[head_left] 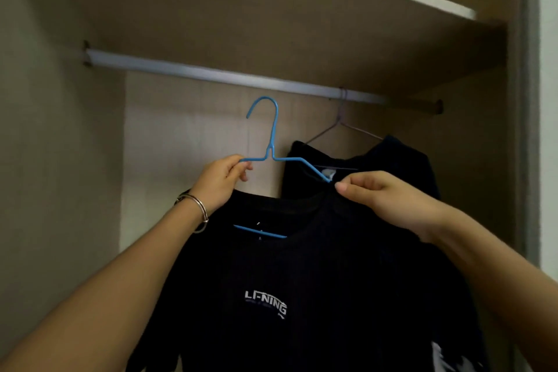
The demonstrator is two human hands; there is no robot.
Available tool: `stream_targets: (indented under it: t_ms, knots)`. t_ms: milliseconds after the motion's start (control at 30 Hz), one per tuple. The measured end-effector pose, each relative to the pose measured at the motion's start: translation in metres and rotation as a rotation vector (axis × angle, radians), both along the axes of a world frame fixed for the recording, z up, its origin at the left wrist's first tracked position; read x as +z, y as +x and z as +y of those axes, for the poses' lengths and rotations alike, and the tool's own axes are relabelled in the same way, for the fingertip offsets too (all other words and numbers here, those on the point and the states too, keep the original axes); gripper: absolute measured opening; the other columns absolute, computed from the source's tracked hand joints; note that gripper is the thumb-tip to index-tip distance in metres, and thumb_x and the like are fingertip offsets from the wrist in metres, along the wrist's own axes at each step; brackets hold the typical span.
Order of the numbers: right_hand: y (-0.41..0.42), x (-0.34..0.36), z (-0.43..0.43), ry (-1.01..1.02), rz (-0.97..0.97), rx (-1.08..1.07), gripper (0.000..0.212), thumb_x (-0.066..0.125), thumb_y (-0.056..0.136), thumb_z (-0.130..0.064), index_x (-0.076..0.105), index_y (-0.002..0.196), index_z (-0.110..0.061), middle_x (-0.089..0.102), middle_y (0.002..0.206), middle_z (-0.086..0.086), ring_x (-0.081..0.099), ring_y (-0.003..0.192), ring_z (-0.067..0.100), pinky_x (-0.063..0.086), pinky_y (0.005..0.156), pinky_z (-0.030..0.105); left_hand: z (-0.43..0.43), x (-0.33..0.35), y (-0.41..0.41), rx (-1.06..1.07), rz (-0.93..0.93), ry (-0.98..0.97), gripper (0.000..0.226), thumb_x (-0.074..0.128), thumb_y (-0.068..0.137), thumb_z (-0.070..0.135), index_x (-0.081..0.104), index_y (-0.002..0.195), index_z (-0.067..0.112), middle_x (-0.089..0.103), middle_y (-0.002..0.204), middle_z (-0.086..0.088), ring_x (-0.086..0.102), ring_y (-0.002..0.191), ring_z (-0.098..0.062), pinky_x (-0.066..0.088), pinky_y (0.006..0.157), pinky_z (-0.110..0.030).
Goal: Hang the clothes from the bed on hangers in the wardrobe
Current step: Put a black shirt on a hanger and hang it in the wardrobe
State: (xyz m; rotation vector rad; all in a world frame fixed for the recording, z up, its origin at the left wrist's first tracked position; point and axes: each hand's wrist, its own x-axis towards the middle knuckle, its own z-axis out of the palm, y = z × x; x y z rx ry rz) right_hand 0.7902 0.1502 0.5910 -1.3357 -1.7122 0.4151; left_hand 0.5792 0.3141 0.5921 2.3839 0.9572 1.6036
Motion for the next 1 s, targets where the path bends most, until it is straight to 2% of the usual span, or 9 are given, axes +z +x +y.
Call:
stream_targets:
  t_ms: [100,233,333,467,567,633,733,833,1000]
  knots:
    - [-0.018,0.015,0.017,0.011,0.181,0.053,0.028,0.053,0.092,-0.024,0.067,0.082,-0.002,0.063,0.067,0.01,0.058,0.058,0.018,0.049,0.054,0.021,0.01,0.014,-0.006,0.188,0.053,0.041,0.03,0.047,0.092,0.013,0.058,0.117,0.001,0.061,0.114,-0.02,0.055,0.109,-0.032,0.037,0.091,-0.024]
    - [-0.058,0.049,0.048,0.038,0.417,0.106,0.027,0.055,0.091,-0.015,0.065,0.07,-0.002,0.065,0.048,0.006,0.06,0.039,0.014,0.053,0.048,0.022,0.004,0.027,-0.016,0.231,-0.03,0.006,0.045,0.049,0.091,0.018,0.041,0.134,0.004,0.042,0.14,-0.018,0.036,0.132,-0.028,0.023,0.109,-0.028]
    - [-0.095,0.081,0.071,0.102,0.465,0.103,0.022,0.054,0.091,-0.012,0.062,0.073,-0.001,0.062,0.062,0.011,0.06,0.047,0.017,0.052,0.055,0.027,-0.008,0.029,-0.024,0.087,-0.107,-0.036,0.042,0.045,0.093,0.024,0.045,0.131,0.007,0.048,0.137,-0.012,0.045,0.126,-0.022,0.031,0.105,-0.027]
    - [-0.145,0.115,0.107,0.164,0.479,0.098,0.011,0.049,0.089,-0.003,0.058,0.083,-0.001,0.054,0.069,0.015,0.053,0.054,0.022,0.046,0.055,0.031,-0.028,0.038,-0.046,-0.127,-0.242,-0.194,0.022,0.039,0.094,0.034,0.06,0.093,0.028,0.059,0.09,0.011,0.055,0.095,-0.011,0.043,0.083,-0.025]
    - [-0.18,0.121,0.139,0.166,0.463,0.099,0.023,0.043,0.087,0.005,0.049,0.066,-0.003,0.046,0.06,0.014,0.052,0.037,0.016,0.041,0.041,0.024,-0.036,0.049,-0.067,-0.21,-0.397,-0.261,0.024,0.039,0.095,0.032,0.06,0.101,0.022,0.059,0.092,0.011,0.058,0.085,-0.006,0.044,0.07,-0.015]
    - [-0.2,0.116,0.16,0.127,0.462,0.092,0.027,0.042,0.088,0.005,0.046,0.062,-0.003,0.044,0.059,0.012,0.049,0.041,0.019,0.038,0.042,0.026,-0.039,0.052,-0.082,-0.149,-0.397,-0.257,0.023,0.044,0.093,0.031,0.064,0.095,0.019,0.065,0.09,0.007,0.061,0.08,-0.004,0.047,0.063,-0.012]
    - [-0.223,0.102,0.181,0.07,0.48,0.083,0.019,0.039,0.089,0.002,0.051,0.075,-0.002,0.046,0.064,0.011,0.048,0.056,0.025,0.037,0.047,0.029,-0.039,0.048,-0.101,-0.036,-0.329,-0.292,0.02,0.053,0.089,0.03,0.067,0.091,0.016,0.07,0.095,-0.003,0.066,0.081,-0.011,0.048,0.066,-0.015]
    - [-0.242,0.088,0.193,0.036,0.474,0.109,0.023,0.039,0.09,0.0,0.048,0.07,-0.005,0.049,0.072,0.013,0.054,0.075,0.029,0.042,0.056,0.031,-0.039,0.04,-0.116,0.062,-0.256,-0.302,0.015,0.055,0.088,0.025,0.066,0.086,0.016,0.069,0.094,-0.009,0.066,0.077,-0.015,0.051,0.068,-0.018]
    - [-0.258,0.082,0.197,0.002,0.542,0.237,0.026,0.036,0.091,0.001,0.044,0.067,-0.007,0.047,0.066,0.012,0.049,0.058,0.025,0.037,0.048,0.027,-0.039,0.035,-0.131,0.246,-0.166,-0.287,0.02,0.057,0.087,0.022,0.069,0.098,0.011,0.071,0.092,-0.012,0.068,0.088,-0.023,0.053,0.088,-0.038]
